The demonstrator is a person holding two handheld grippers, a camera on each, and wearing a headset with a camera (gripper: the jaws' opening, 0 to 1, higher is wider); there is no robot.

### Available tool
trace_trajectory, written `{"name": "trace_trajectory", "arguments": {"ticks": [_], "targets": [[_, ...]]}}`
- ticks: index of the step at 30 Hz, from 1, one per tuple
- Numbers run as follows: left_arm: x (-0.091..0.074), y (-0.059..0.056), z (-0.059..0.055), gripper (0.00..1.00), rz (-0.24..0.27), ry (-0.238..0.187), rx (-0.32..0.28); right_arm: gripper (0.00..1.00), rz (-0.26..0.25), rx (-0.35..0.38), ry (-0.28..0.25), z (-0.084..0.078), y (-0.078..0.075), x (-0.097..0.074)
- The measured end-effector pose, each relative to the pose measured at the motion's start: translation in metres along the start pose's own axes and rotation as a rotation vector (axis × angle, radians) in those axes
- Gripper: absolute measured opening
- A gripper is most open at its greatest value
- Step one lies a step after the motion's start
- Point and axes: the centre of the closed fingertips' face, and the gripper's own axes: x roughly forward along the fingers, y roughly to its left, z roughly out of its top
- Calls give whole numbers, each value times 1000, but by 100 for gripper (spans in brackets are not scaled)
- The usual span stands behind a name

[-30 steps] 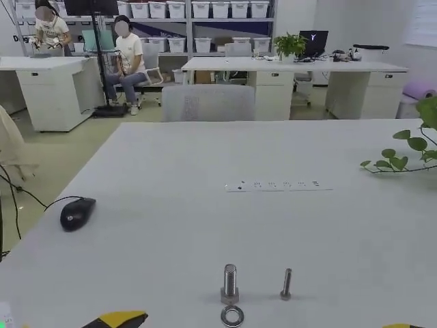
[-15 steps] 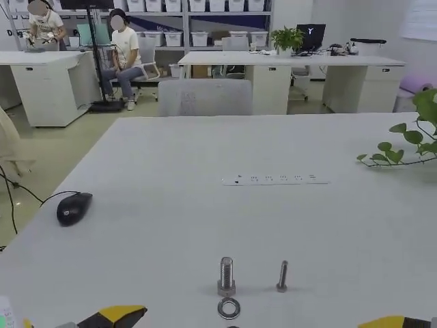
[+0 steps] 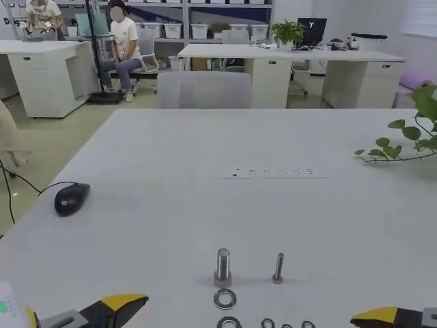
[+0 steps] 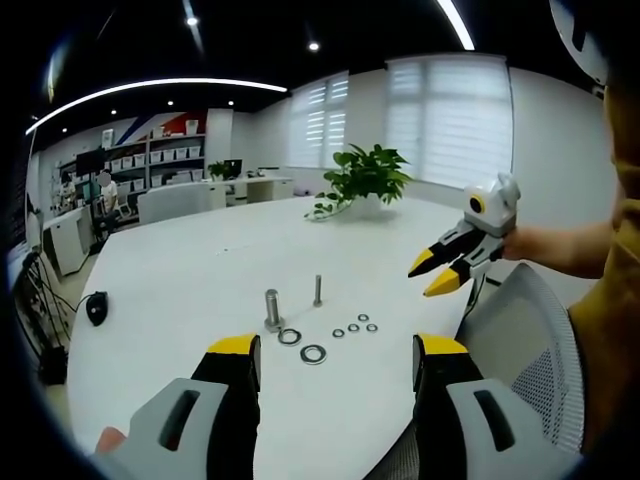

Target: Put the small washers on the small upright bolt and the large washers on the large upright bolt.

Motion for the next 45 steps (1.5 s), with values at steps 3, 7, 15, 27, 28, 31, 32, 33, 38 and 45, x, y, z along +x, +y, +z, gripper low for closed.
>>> {"name": "trace_trajectory", "arguments": {"ticks": [3, 7, 15, 27, 28, 31, 32, 33, 38, 45], "targets": [[1, 0, 0, 61, 1, 0, -2, 27, 7, -6, 9, -1, 0, 1], [2, 0, -1, 61, 2, 6, -4, 27, 16, -7, 17, -3, -2, 3], [6, 2, -4, 61, 5, 21, -10, 27, 48, -27, 48, -9, -2, 12], [10, 7, -1, 61, 19, 11, -28, 27, 136, -89, 151, -25, -9, 33], [10, 7, -1, 61, 23, 12, -28, 27, 139, -87, 151, -25, -10, 35], [9, 8, -2, 61, 28, 14, -29, 27, 170, -108, 185, -30, -9, 41], [9, 8, -2, 61, 30, 14, -30, 27, 182, -109, 194, -31, -8, 42], [9, 8, -2, 61, 32, 16, -33, 27, 190, -109, 202, -32, -8, 44], [7, 8, -4, 61, 38, 20, -43, 27, 223, -157, 250, -37, -13, 54], [7, 10, -6, 61, 47, 22, -52, 27, 304, -264, 373, -53, -14, 65]]}}
